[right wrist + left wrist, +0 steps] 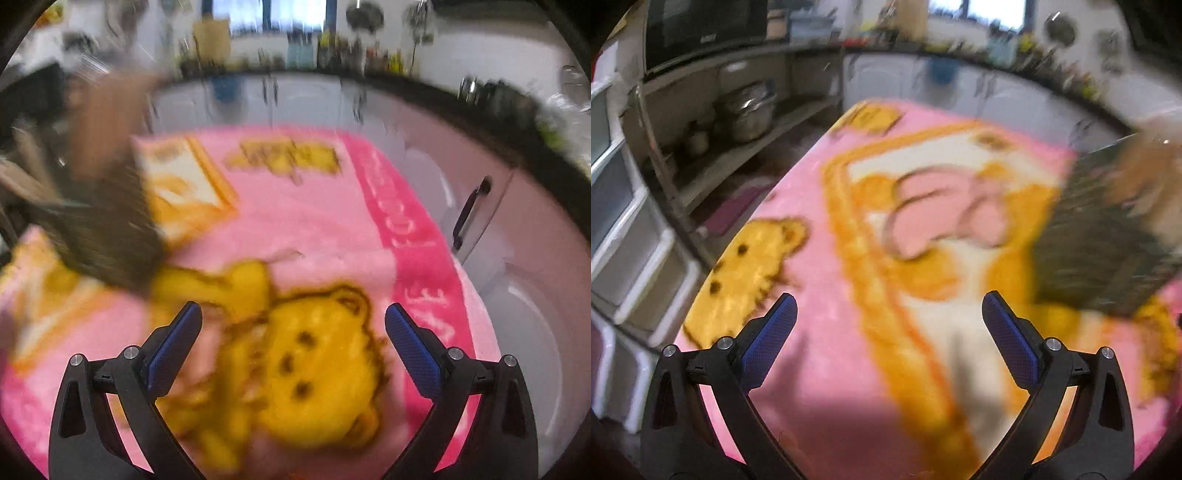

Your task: Organize utensils

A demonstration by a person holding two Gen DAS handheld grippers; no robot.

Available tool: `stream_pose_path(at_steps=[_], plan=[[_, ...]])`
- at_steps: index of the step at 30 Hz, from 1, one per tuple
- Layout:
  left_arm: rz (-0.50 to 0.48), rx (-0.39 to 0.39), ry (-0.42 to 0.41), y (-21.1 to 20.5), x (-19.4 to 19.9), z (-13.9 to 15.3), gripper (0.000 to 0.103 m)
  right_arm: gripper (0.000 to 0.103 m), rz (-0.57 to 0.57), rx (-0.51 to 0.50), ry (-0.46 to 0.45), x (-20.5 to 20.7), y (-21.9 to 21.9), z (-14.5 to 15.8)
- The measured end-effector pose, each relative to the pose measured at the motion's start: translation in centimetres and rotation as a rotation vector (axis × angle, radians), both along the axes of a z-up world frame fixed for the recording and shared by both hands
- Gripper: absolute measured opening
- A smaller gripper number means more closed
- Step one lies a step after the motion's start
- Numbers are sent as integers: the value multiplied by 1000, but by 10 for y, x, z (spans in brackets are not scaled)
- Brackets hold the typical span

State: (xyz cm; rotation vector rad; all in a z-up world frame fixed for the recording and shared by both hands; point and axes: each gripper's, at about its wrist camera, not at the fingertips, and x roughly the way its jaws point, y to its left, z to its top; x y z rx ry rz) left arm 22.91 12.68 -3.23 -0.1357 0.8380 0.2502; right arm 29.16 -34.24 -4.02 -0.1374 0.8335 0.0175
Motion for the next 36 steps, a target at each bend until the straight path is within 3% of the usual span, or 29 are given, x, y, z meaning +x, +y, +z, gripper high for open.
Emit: stream_pose_path(at_steps=[1,3,5,9,36], plan=[[4,5,22,4,8,-11,92,97,-37,-32,39,15,-5,-22],[22,18,130,11,22,-38,94,98,-47,112,90,22,-23,-31],[18,-29,107,19,20,-36,94,98,-51,159,81,17,-30,-31],[16,9,124,16,22,-38,94,98,-49,87,88,9,-20,-34],[15,0,121,17,20,-38,94,98,-47,102,94,11,-21,-32]])
